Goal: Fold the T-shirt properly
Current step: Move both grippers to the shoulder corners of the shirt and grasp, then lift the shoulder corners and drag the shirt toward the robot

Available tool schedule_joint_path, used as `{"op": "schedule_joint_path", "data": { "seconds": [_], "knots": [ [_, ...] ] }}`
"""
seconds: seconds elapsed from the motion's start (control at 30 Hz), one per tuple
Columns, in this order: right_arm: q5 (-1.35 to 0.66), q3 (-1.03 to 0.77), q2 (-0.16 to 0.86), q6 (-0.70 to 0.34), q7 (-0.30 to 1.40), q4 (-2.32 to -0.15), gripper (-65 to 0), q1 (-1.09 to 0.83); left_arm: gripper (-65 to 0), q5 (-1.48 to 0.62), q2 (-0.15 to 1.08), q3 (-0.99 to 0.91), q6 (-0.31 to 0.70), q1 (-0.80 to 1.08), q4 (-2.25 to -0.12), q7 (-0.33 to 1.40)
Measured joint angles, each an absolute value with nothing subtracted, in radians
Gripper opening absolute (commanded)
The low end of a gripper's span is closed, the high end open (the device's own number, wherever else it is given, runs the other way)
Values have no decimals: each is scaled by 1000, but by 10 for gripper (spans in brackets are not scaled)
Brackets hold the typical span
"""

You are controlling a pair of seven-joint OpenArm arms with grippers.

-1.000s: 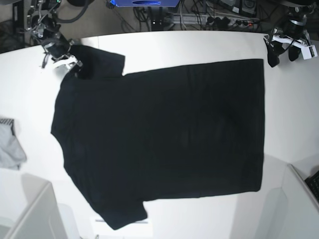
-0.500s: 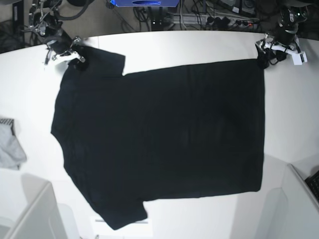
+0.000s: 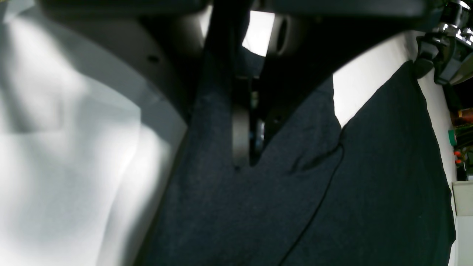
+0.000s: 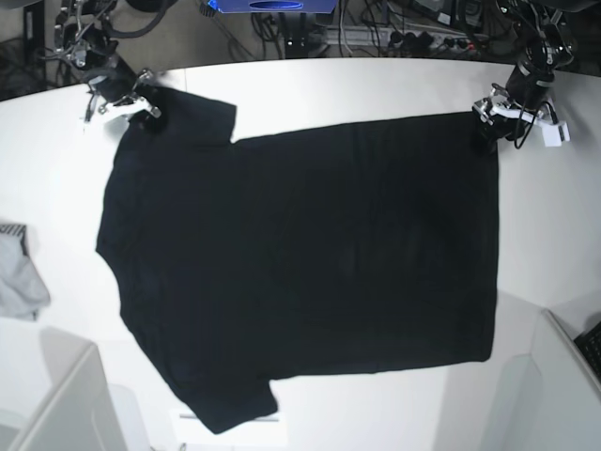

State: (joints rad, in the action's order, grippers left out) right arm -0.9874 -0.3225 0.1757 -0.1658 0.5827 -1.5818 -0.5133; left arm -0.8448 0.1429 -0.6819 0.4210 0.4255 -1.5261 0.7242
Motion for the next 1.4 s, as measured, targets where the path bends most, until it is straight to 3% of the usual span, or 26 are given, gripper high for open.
{"op": "schedule_joint_path", "data": {
  "seconds": [0.1, 0.27, 0.43, 0.53, 1.17, 1.4],
  "knots": [
    [-987, -323, 176, -166, 582, -1582, -650, -513, -138, -862, 147, -650, 428, 419, -1515, 717],
    [-987, -323, 176, -166, 583, -1582, -650, -513, -372, -865, 144, -650, 431, 416, -1488, 720],
    [-987, -323, 176, -166, 583, -1582, -650, -513, -505, -865, 139, -649, 430, 417, -1482, 734],
    [-987, -323, 176, -166, 583, -1582, -650, -513, -643, -860, 140, -646, 424, 419, -1485, 745],
    [-945, -322, 166, -137, 618, -1736, -650, -658, -650, -801, 163, -681, 403, 538, -1619, 801],
    [-942, -345, 96, -134, 625, -1824, -650, -733, -650, -795, 194, -719, 401, 570, -1627, 798]
  ]
}}
